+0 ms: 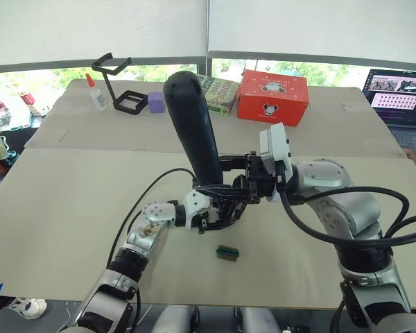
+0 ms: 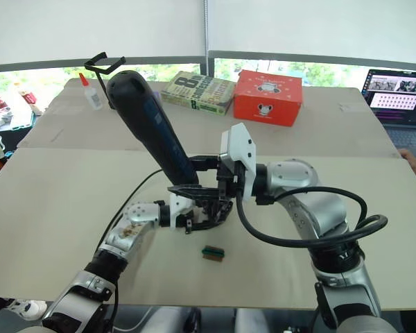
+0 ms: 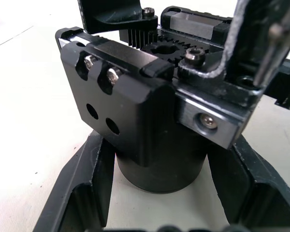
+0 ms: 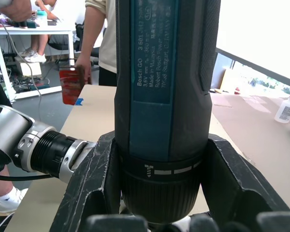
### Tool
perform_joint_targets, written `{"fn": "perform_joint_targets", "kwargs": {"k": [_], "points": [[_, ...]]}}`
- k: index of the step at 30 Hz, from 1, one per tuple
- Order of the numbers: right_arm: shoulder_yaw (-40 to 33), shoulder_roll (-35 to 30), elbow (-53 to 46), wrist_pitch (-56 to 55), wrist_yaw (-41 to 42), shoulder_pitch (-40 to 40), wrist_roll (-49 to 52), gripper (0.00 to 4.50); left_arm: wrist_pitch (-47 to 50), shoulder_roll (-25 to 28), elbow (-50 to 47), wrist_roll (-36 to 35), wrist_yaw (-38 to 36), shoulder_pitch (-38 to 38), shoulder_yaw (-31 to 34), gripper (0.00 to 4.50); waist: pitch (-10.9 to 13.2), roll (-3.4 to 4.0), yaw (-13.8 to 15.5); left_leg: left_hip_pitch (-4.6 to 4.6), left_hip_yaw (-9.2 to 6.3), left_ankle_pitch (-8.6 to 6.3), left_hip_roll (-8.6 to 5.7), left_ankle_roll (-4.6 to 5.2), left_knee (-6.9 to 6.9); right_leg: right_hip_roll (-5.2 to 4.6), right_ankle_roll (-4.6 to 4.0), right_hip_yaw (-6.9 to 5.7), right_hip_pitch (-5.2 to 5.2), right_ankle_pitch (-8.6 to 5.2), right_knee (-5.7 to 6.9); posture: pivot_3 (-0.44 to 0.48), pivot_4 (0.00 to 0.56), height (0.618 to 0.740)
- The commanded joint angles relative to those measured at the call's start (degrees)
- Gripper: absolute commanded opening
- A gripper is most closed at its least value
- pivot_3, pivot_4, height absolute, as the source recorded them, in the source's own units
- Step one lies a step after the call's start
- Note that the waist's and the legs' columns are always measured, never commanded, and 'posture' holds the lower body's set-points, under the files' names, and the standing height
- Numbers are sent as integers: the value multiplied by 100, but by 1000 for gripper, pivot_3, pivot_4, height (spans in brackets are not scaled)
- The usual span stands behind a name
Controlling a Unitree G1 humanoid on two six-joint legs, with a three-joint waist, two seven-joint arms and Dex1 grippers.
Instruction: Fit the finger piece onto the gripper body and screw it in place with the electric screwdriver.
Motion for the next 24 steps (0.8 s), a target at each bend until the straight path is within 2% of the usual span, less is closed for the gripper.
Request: {"fn": "perform_joint_targets", "kwargs": {"k": [1, 24], "points": [[-136, 31, -175, -147, 12, -186, 86, 1911, -7, 54, -232, -63, -34, 20, 44, 2306, 0, 0, 0, 0, 0, 0, 0, 0, 0, 0, 0, 0, 0, 0, 0, 0, 150, 740], [-74, 82, -143, -202, 27, 17, -32, 1911, 25, 73, -233, -67, -44, 9, 53, 2306, 0, 0, -1, 0, 0, 0, 0, 0, 0, 1, 0, 0, 0, 0, 1, 0, 150, 740]]}}
